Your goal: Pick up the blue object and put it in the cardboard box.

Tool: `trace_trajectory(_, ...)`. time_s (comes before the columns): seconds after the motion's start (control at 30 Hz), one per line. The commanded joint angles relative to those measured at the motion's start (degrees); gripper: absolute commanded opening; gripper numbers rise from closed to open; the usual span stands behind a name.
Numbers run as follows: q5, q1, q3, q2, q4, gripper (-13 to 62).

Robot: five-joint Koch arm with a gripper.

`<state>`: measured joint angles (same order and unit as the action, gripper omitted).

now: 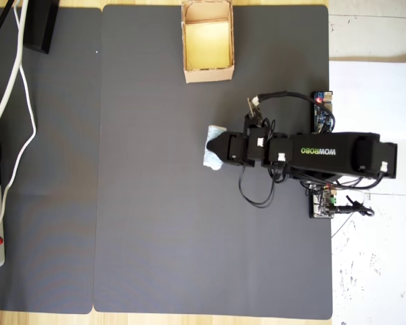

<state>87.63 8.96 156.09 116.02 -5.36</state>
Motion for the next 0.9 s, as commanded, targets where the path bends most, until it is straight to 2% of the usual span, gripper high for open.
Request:
trace_trajectory(0.0,1.14,0.44,-1.23,2.9,-7.47,5.2)
trace_trajectory(0.43,-0.35,8.61,-5.54,6.24,-11.78,5.3)
trace_trajectory(0.63,-1.23,13.01,-14.06,2.64,-11.34,5.3)
trace_trajectory(0.73,-2.64,20.74,-23.29,-3.78,-10.46,5.3)
trace_trajectory(0.87,-2.9,24.08,-26.02,-7.73,-10.72,5.3)
